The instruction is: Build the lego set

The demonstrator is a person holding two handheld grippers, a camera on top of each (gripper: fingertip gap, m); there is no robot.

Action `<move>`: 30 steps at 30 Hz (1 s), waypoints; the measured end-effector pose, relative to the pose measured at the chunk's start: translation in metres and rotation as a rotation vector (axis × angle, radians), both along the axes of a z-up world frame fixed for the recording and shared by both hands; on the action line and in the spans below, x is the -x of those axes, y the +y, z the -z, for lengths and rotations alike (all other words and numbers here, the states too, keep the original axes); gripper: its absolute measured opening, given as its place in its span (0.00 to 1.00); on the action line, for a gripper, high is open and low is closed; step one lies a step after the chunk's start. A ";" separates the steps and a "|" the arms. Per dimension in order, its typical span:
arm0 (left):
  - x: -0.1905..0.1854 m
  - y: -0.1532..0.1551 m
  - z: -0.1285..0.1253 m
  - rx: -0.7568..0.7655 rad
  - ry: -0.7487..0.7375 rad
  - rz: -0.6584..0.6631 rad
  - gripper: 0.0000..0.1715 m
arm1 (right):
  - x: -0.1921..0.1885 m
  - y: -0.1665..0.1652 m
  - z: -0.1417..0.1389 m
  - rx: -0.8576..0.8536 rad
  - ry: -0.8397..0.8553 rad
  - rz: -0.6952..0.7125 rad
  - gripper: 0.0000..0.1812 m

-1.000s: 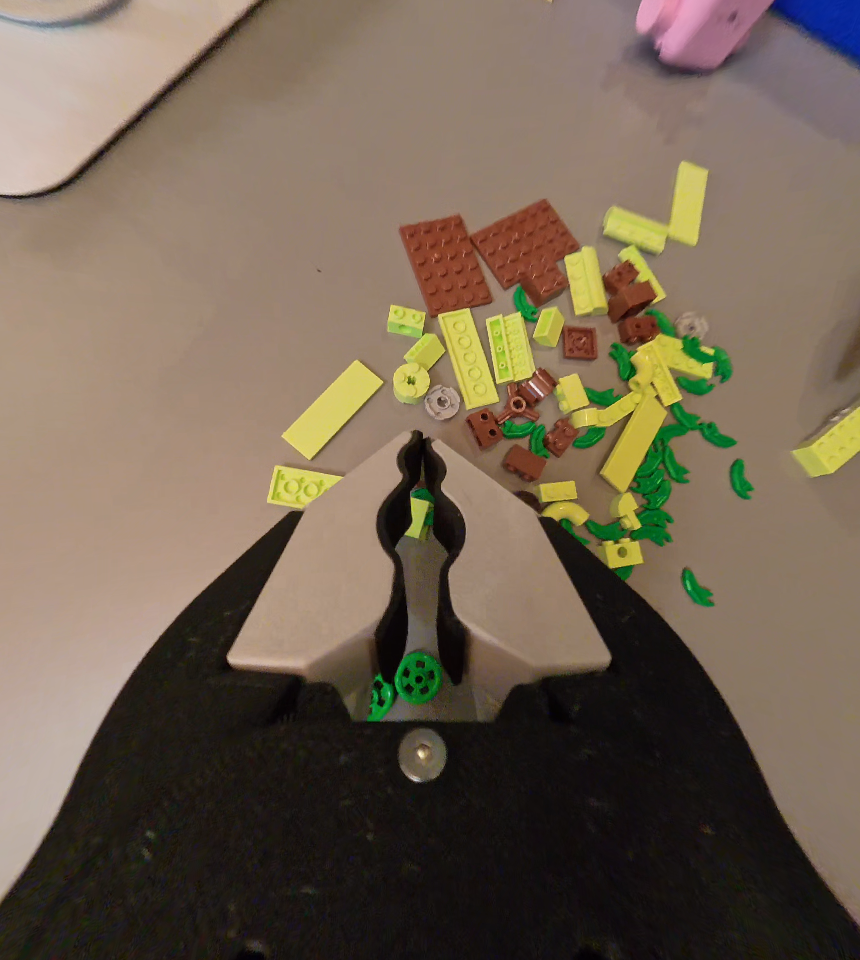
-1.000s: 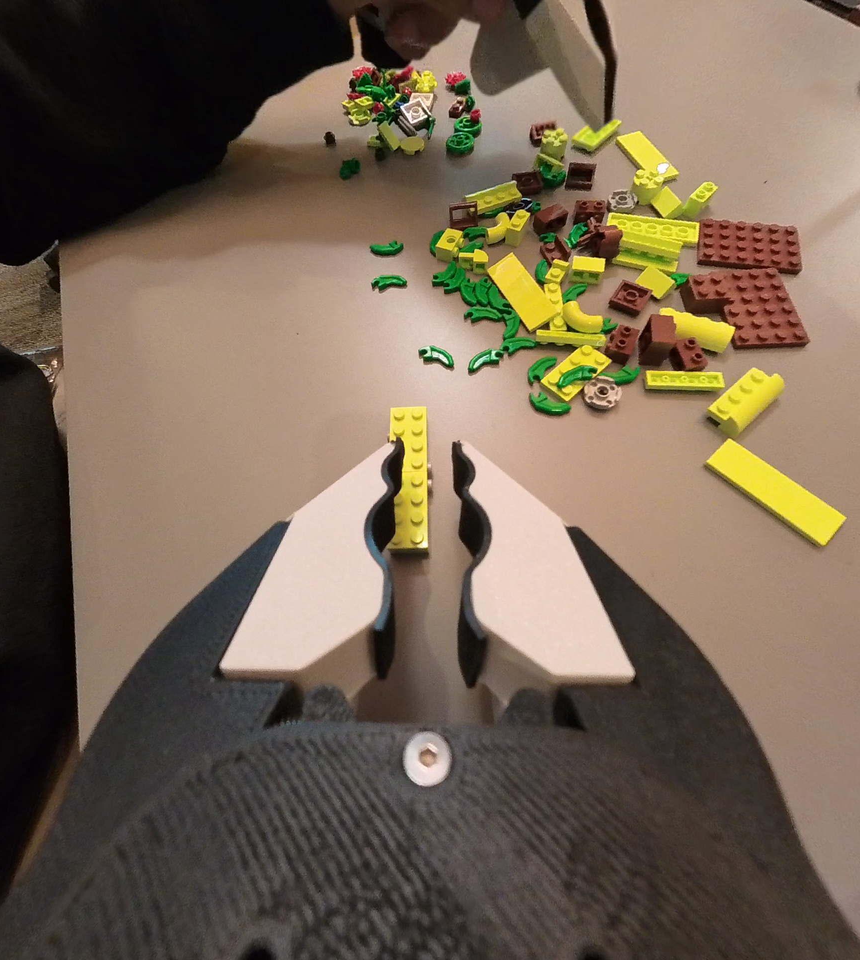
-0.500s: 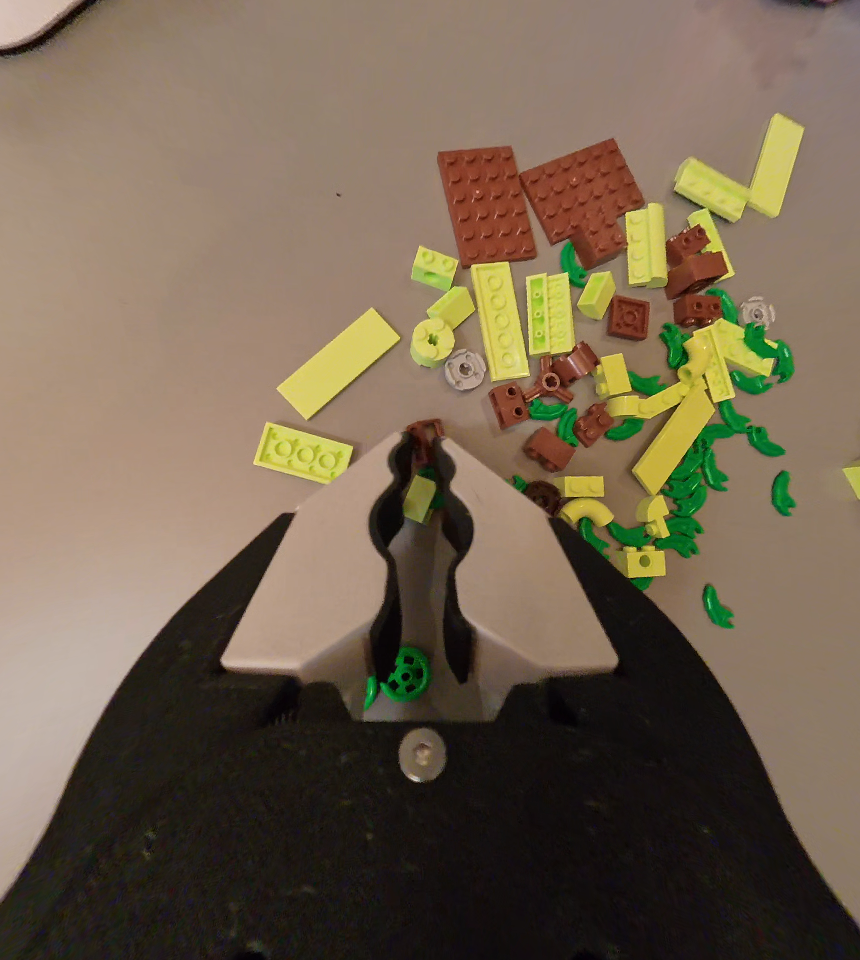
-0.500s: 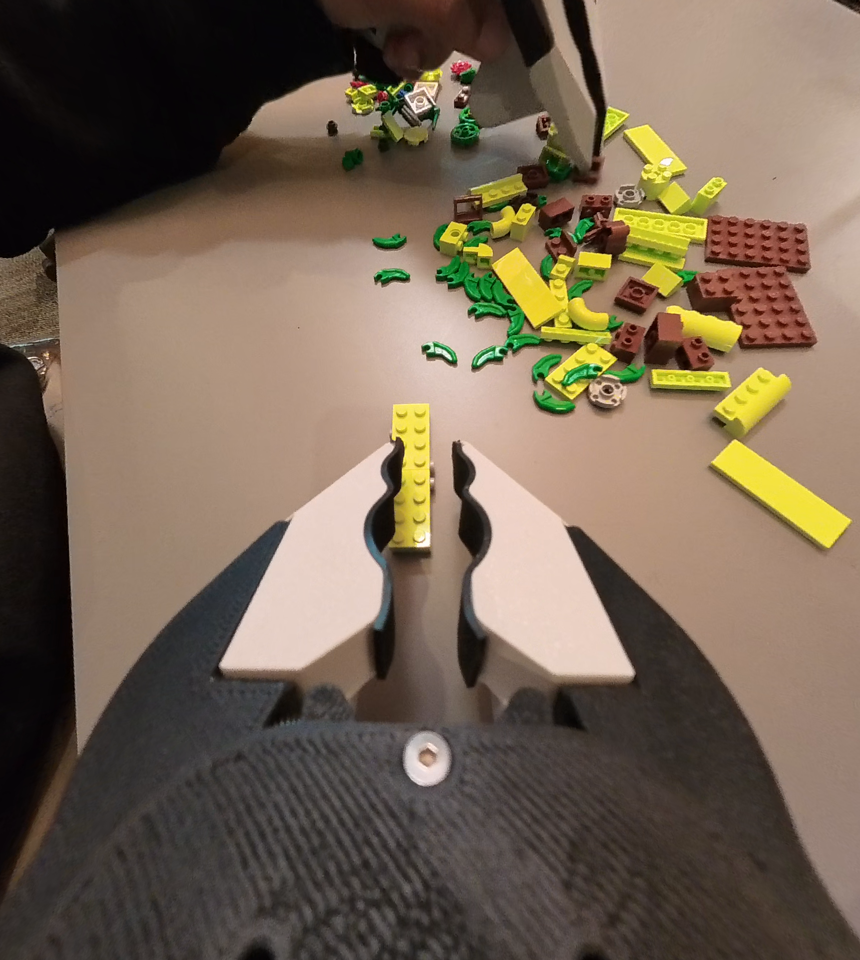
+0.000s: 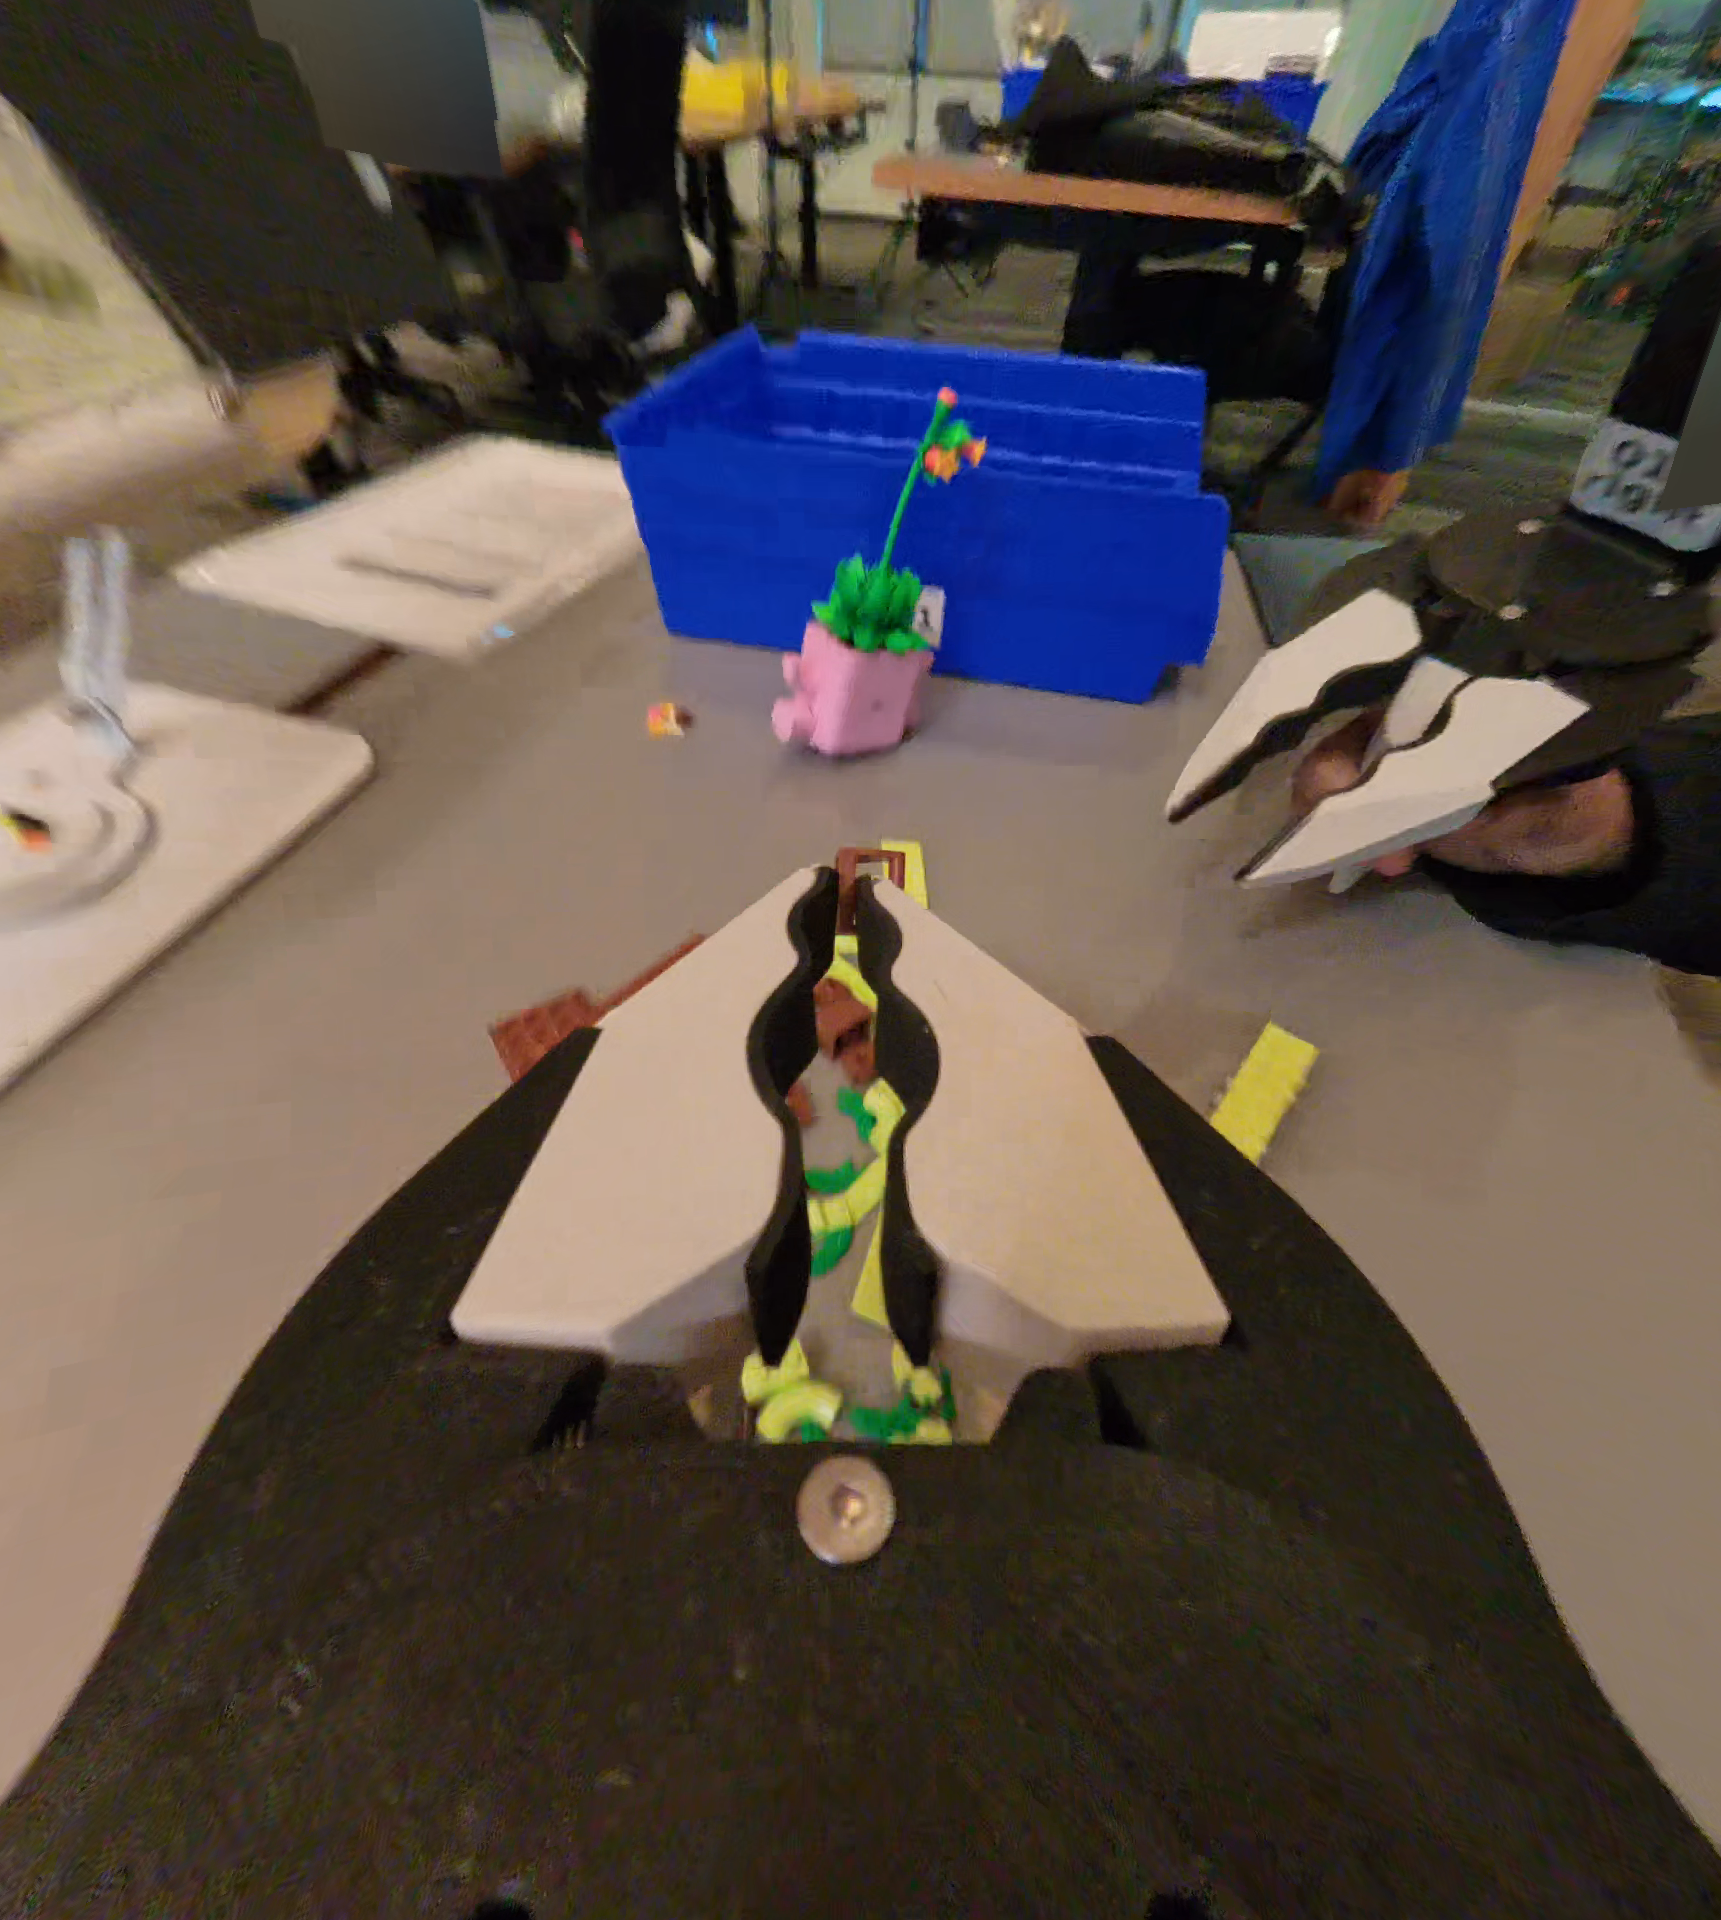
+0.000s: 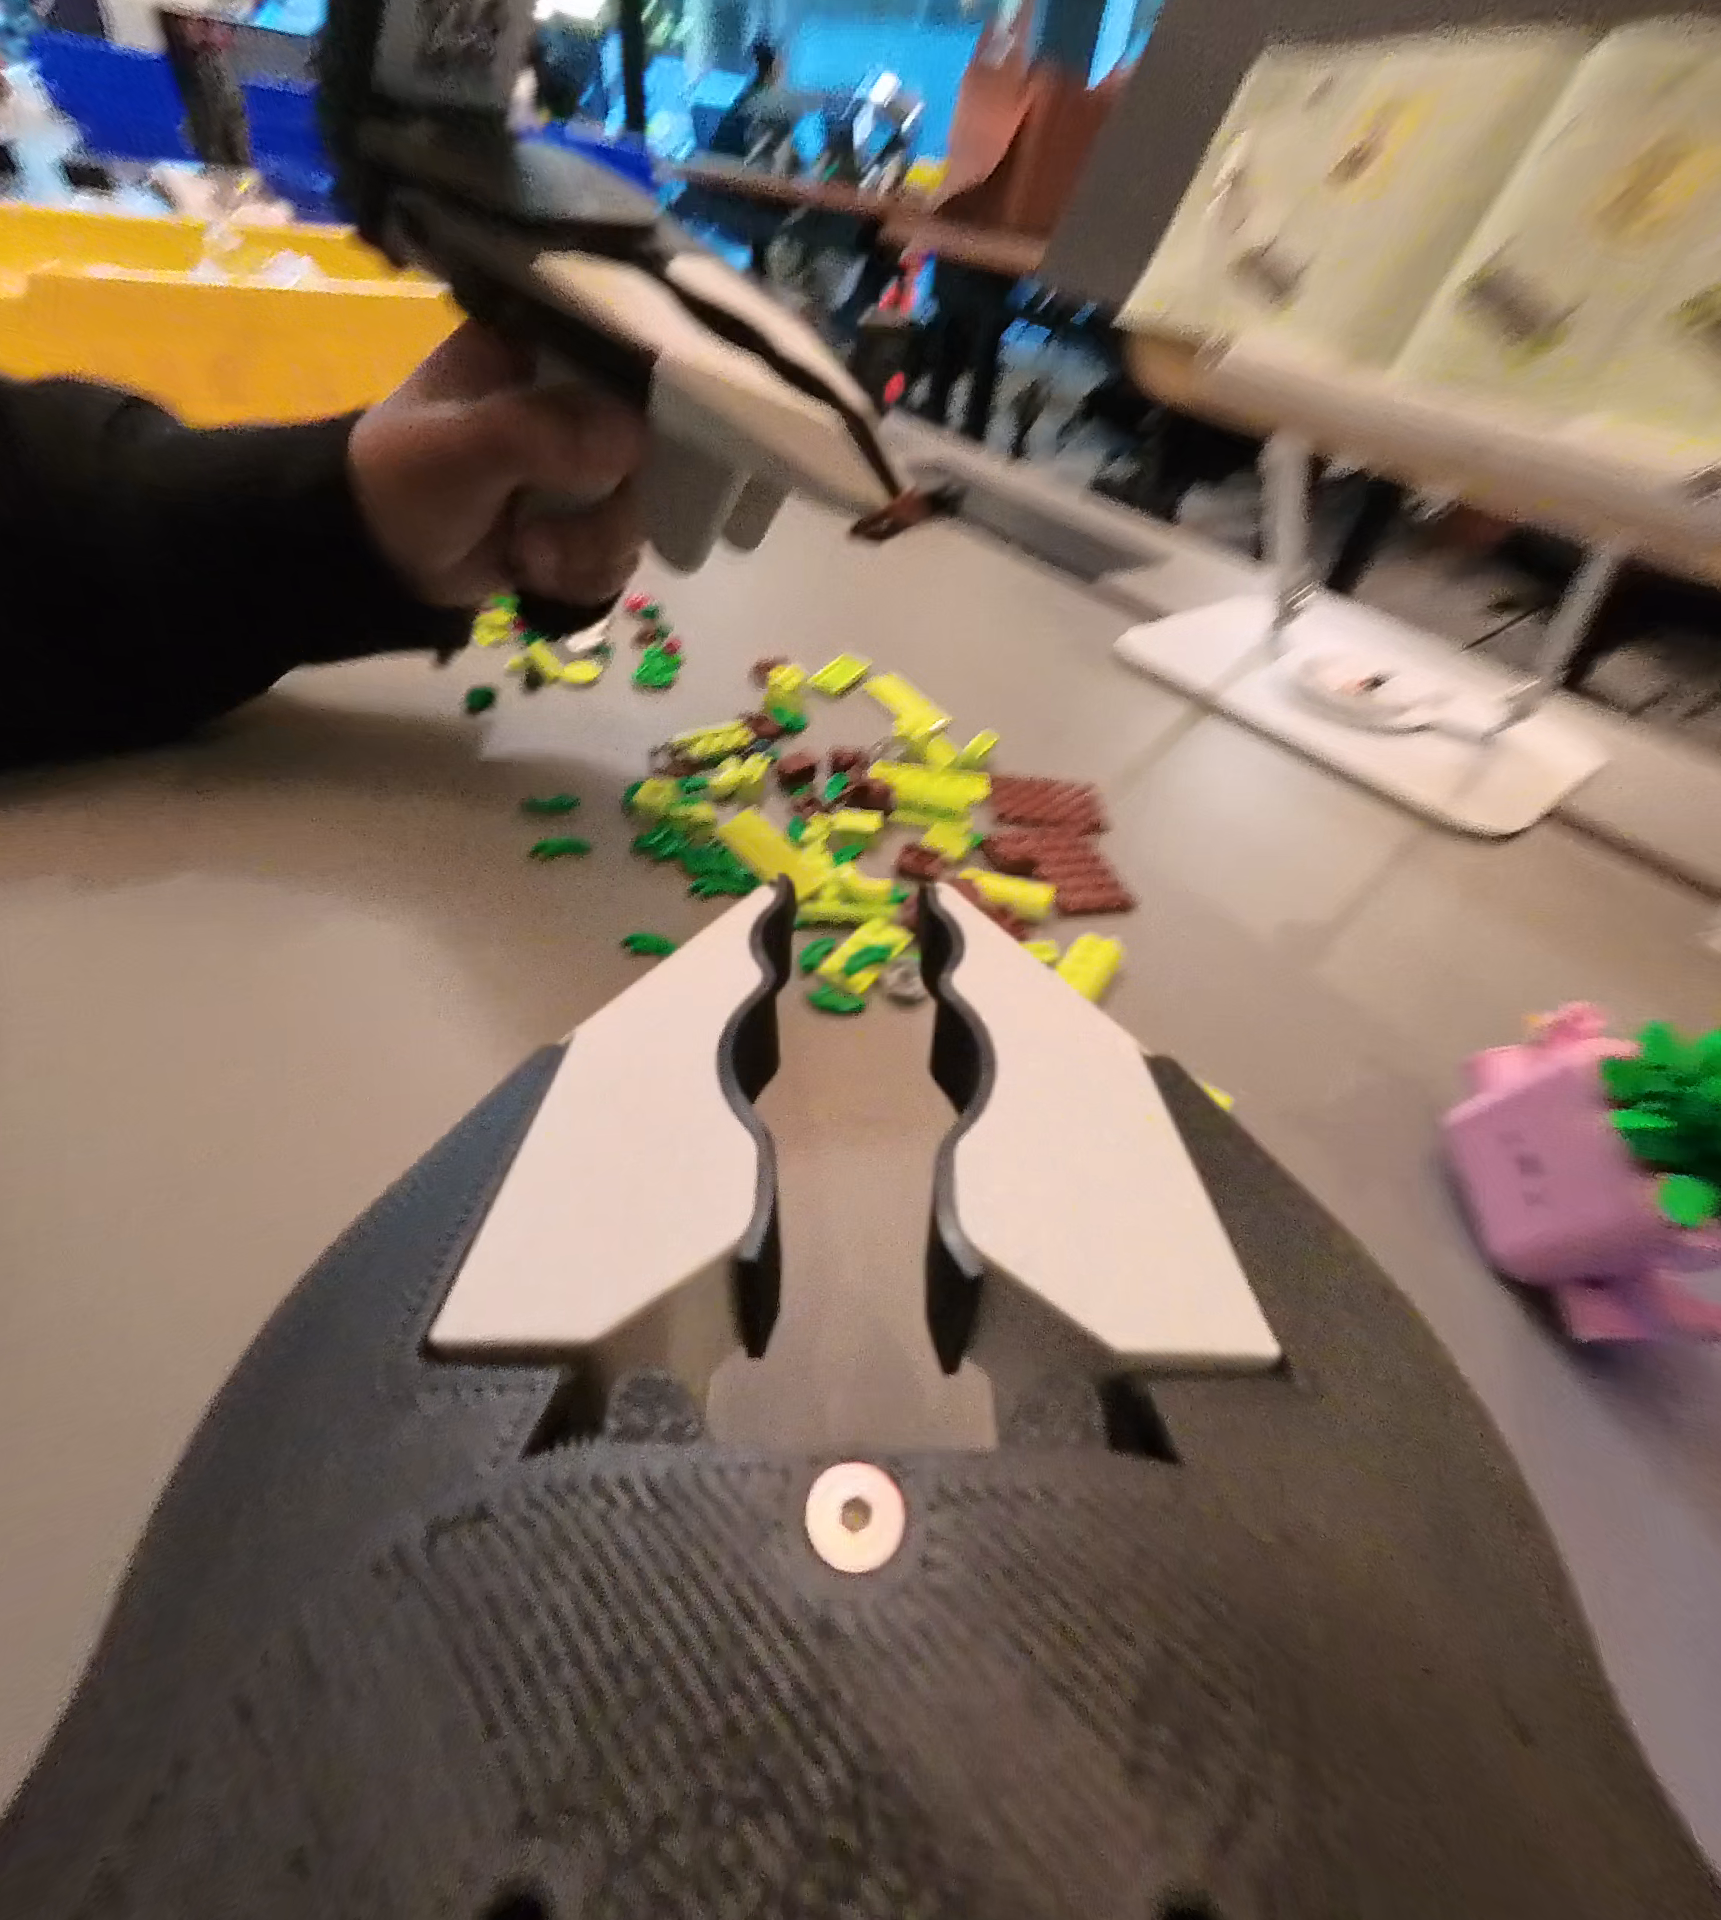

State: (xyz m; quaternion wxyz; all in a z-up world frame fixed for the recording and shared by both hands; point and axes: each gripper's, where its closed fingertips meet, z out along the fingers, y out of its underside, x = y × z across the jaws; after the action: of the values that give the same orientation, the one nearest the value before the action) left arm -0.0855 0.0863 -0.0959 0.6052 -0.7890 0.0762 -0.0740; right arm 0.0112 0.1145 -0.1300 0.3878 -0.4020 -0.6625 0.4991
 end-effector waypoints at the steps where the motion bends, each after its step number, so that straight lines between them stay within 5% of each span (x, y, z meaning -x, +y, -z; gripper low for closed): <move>1: -0.007 0.004 -0.005 -0.031 0.061 -0.019 0.00 | -0.001 0.005 -0.008 -0.011 0.052 0.036 0.13; 11: -0.093 0.031 -0.022 -0.160 0.199 -0.002 0.00 | -0.015 -0.004 -0.045 0.240 0.235 -0.017 0.09; 18: -0.107 0.036 -0.010 -0.152 0.225 -0.004 0.00 | -0.020 -0.001 -0.051 0.484 0.208 -0.123 0.10; 30: -0.117 0.036 -0.007 -0.173 0.359 -0.013 0.00 | -0.020 0.005 -0.047 0.522 0.176 -0.123 0.00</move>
State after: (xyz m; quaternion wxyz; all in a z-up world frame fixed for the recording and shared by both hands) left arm 0.0310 0.1218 -0.0888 0.6480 -0.7350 0.1838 0.0785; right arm 0.0308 0.1197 -0.0832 0.2961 -0.4023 -0.4986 0.7084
